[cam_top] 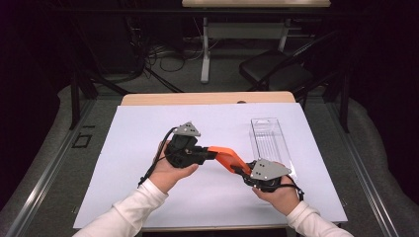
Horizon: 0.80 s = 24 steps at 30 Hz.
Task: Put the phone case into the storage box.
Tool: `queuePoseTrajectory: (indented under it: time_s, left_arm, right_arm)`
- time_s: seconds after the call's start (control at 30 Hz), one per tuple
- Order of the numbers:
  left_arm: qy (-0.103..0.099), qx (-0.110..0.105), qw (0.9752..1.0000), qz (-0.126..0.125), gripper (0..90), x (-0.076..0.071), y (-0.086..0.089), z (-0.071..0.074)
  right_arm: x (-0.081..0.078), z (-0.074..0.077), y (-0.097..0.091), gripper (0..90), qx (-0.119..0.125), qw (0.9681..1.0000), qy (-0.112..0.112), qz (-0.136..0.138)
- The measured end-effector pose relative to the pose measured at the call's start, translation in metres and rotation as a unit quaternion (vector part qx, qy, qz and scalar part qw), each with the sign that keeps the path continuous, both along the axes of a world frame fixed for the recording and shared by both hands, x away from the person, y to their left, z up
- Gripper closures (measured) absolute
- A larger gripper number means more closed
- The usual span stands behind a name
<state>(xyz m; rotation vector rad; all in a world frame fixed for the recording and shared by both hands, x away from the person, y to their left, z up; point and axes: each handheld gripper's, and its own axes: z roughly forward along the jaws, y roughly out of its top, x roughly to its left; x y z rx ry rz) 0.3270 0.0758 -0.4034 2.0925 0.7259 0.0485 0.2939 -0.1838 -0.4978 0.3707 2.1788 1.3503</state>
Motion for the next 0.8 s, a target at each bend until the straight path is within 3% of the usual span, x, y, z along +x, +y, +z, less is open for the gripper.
queuePoseTrajectory:
  time_s: [0.8]
  left_arm:
    - [0.022,0.024,0.9988,0.038,82.2,0.0069,-0.0007,0.0017]
  right_arm:
    - [-0.0015,0.0065,0.0001,55.5,0.002,0.9995,-0.023,-0.023]
